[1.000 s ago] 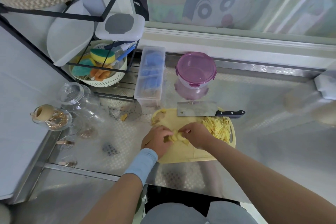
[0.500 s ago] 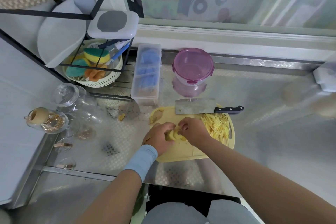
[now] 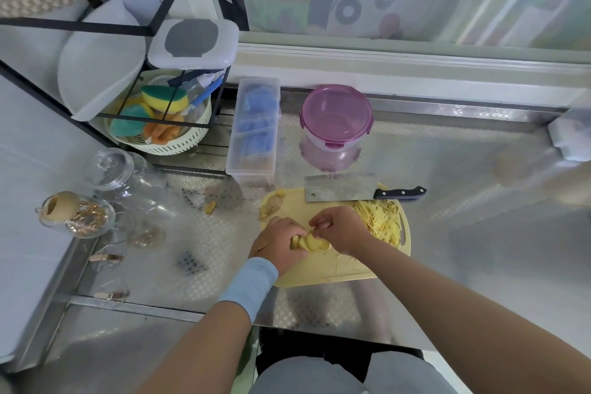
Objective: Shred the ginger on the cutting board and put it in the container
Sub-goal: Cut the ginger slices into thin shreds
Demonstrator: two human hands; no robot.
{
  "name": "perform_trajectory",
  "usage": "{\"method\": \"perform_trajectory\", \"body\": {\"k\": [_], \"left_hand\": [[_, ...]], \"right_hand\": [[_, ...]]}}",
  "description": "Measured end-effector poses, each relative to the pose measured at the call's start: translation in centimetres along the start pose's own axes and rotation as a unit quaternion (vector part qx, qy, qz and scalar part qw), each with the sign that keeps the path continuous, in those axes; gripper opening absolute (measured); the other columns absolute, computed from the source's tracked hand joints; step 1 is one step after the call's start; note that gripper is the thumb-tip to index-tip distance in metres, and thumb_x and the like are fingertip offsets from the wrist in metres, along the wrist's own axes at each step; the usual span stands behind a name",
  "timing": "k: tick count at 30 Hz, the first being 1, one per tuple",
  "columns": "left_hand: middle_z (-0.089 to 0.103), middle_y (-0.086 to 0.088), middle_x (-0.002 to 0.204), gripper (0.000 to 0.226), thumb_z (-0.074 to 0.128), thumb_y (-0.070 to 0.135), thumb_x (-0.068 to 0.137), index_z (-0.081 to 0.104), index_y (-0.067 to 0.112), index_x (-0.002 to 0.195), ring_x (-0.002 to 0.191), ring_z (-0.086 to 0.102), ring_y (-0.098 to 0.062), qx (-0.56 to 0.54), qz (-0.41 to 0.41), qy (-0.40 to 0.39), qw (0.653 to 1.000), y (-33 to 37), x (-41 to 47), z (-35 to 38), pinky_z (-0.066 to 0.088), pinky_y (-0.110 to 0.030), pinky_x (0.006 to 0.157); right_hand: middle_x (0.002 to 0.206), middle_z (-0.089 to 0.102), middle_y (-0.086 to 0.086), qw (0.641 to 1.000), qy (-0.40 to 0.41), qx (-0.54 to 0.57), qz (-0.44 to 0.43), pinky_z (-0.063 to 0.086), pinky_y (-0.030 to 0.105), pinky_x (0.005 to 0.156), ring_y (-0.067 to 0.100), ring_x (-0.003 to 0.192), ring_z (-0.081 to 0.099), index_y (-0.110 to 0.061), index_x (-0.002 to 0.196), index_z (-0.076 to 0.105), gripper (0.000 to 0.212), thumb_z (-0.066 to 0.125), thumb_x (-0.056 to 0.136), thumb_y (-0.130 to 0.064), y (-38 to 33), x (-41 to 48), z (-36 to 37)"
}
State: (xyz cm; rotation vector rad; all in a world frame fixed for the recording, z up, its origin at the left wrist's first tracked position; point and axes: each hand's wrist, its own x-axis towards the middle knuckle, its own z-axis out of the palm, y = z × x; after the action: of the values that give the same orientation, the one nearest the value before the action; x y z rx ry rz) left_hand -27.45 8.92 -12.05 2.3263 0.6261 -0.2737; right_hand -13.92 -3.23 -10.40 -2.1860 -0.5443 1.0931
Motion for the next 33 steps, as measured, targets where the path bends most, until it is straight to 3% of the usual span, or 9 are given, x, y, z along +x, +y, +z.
{"method": "perform_trajectory", "body": {"k": [3, 7, 10, 15, 20, 23, 28, 33], "left_hand": [[0.056, 0.014, 0.109, 0.032, 0.078, 0.03, 0.075, 0.067, 0.025, 0.105, 0.106, 0.042, -0.007, -0.013, -0.001, 0.012, 1.0, -0.2, -0.1, 0.3, 0.038, -0.025, 0.092], [0.056, 0.014, 0.106, 0.035, 0.08, 0.031, 0.073, 0.067, 0.027, 0.105, 0.102, 0.044, -0.006, -0.03, -0.018, 0.026, 0.999, -0.3, -0.1, 0.7, 0.037, -0.023, 0.091], [0.058, 0.014, 0.108, 0.038, 0.079, 0.031, 0.074, 0.066, 0.029, 0.11, 0.104, 0.043, -0.006, -0.029, -0.022, 0.037, 0.999, -0.3, -0.3, 0.7, 0.036, -0.022, 0.09], [0.058, 0.014, 0.114, 0.03, 0.074, 0.033, 0.081, 0.072, 0.028, 0.11, 0.104, 0.04, -0.005, 0.012, 0.023, 0.044, 0.999, -0.4, -0.5, 1.0, 0.035, -0.02, 0.089], [0.057, 0.013, 0.116, 0.026, 0.074, 0.032, 0.082, 0.074, 0.023, 0.106, 0.109, 0.043, -0.008, 0.027, 0.043, 0.046, 0.998, -0.4, -0.5, 1.2, 0.042, -0.027, 0.093], [0.051, 0.017, 0.116, 0.029, 0.073, 0.036, 0.081, 0.071, 0.028, 0.108, 0.106, 0.041, -0.004, 0.018, 0.029, 0.022, 0.999, -0.2, -0.5, 0.5, 0.042, -0.028, 0.094], [0.051, 0.012, 0.117, 0.038, 0.071, 0.032, 0.08, 0.061, 0.026, 0.116, 0.108, 0.043, -0.005, -0.016, 0.013, 0.077, 0.997, -0.7, -1.7, -0.6, 0.038, -0.023, 0.093], [0.056, 0.006, 0.116, 0.025, 0.064, 0.023, 0.086, 0.066, 0.022, 0.112, 0.11, 0.048, -0.013, -0.009, 0.011, 0.043, 0.999, -1.7, -2.9, -0.9, 0.04, -0.029, 0.096]], "right_hand": [[0.078, 0.071, -0.004, 1.0, 0.007, 0.018, 0.003, 0.042, 0.012, 0.045, 0.0, 0.057, 0.056, -0.017, 0.095, 0.078, 0.017, 0.072, 0.086, -0.003, 0.1, 0.2, 0.5], [0.077, 0.067, -0.008, 1.0, 0.027, -0.008, -0.005, 0.043, 0.005, 0.051, 0.001, 0.07, 0.061, -0.013, 0.099, 0.076, 0.016, 0.072, 0.087, -0.003, 0.2, 0.5, 1.0], [0.084, 0.068, -0.006, 0.999, 0.035, -0.018, -0.013, 0.046, 0.009, 0.052, 0.003, 0.076, 0.062, -0.014, 0.104, 0.074, 0.019, 0.071, 0.087, -0.004, 0.2, 0.6, 1.6], [0.107, 0.066, 0.002, 0.99, 0.061, -0.102, -0.077, 0.043, 0.018, 0.079, 0.014, 0.094, 0.061, -0.015, 0.117, 0.07, 0.03, 0.073, 0.087, -0.012, 0.4, 0.6, 2.3], [0.104, 0.06, -0.002, 0.986, 0.112, -0.087, -0.091, 0.043, 0.014, 0.08, 0.013, 0.091, 0.059, -0.014, 0.117, 0.07, 0.034, 0.06, 0.09, 0.003, 1.1, -0.2, 1.2], [0.101, 0.055, -0.005, 0.974, 0.163, -0.09, -0.132, 0.038, 0.004, 0.076, 0.011, 0.088, 0.054, -0.012, 0.115, 0.07, 0.036, 0.059, 0.088, 0.008, 1.5, -1.3, 1.0], [0.11, 0.058, 0.004, 0.97, 0.1, -0.143, -0.172, 0.05, 0.033, 0.088, 0.021, 0.1, 0.059, -0.012, 0.12, 0.069, 0.037, 0.061, 0.087, 0.004, 1.6, -1.6, 2.7], [0.11, 0.06, 0.001, 0.982, 0.065, -0.106, -0.144, 0.045, 0.028, 0.096, 0.02, 0.105, 0.059, -0.018, 0.128, 0.068, 0.044, 0.076, 0.085, -0.018, 1.0, -2.0, 2.8]]}}
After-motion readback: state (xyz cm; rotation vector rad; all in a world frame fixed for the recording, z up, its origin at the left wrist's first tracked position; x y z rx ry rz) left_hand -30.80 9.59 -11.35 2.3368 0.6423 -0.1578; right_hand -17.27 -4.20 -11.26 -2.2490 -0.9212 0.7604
